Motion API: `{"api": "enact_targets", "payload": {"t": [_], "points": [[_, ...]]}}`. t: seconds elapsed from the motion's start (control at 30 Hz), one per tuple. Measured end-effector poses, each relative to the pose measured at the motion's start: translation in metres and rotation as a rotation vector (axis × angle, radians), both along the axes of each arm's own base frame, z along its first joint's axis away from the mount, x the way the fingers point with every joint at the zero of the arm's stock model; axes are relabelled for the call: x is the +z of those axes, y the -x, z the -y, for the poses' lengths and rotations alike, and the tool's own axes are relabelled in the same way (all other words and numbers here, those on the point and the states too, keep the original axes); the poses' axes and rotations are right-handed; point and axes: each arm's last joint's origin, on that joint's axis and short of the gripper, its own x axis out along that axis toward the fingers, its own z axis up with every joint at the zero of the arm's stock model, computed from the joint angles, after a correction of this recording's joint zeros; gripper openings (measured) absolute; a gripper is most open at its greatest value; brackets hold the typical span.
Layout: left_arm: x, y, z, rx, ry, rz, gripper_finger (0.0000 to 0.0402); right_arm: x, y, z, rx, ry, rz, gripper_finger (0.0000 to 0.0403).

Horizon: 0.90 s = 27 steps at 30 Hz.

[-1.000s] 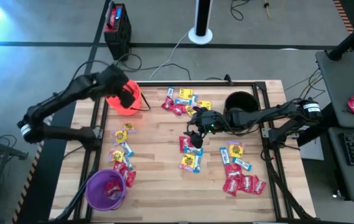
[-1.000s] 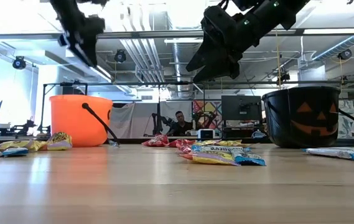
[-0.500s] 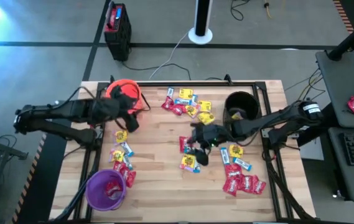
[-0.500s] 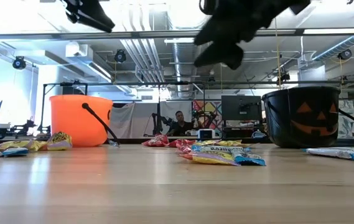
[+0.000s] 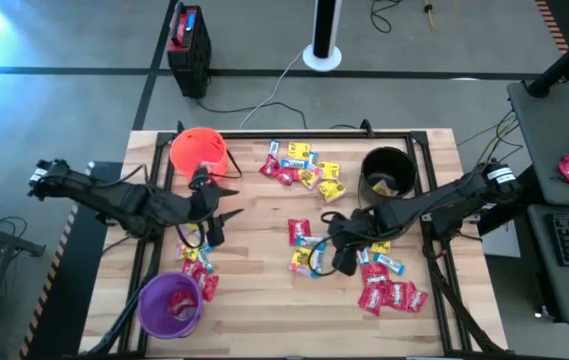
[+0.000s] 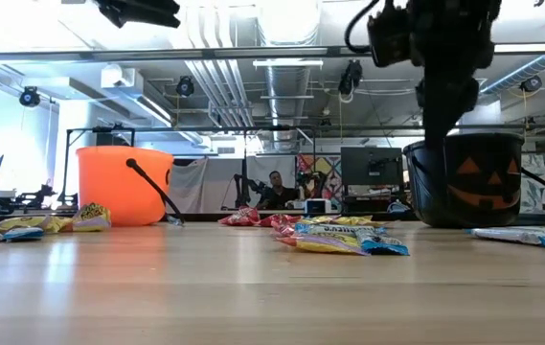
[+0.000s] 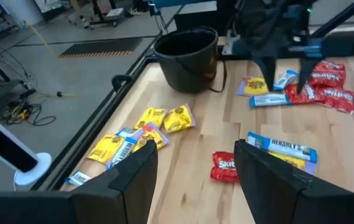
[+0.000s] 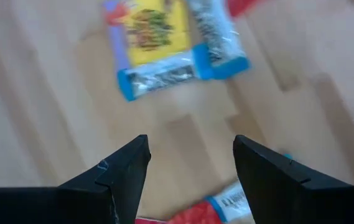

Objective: Sort candy by brand, put in halloween buckets
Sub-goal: Put the white chocolate bar into the orange bucket

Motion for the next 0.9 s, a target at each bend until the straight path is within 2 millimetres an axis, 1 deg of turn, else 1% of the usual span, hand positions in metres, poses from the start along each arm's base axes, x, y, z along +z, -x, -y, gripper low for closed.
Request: {"api": "enact_targets", "payload": {"t": [0.1,0.27,0.4,0.47,0.6,0.73,0.9], "points": [[-0.008,-0.002,0.001,-0.004,0.004,0.015,0.0196,-0.002,-0.001,0.002,-0.014,0.033,-0.002,0.0224],[-0.019,-0.004,0.002,-0.020,-0.020,0.049,0.0196,-0.019,-0.016,0.002,0.210,0.212,0.025,0.0224],[-0.020,-0.006,0.003,-0.026,-0.028,0.064,0.0196,-0.042,-0.036,0.000,0.354,0.290,0.060,0.0224],[-0.020,-0.006,0.003,-0.026,-0.030,0.063,0.0196,-0.053,-0.046,0.001,0.375,0.336,0.080,0.0224],[-0.021,-0.006,0.003,-0.026,-0.030,0.062,0.0196,-0.069,-0.060,0.005,0.380,0.352,0.110,0.0224],[-0.021,-0.006,0.003,-0.027,-0.030,0.061,0.0196,-0.083,-0.064,0.015,0.360,0.352,0.062,0.0224],[-0.021,-0.006,0.003,-0.030,-0.037,0.059,0.0196,-0.098,-0.068,0.021,0.368,0.355,0.025,0.0224]]}}
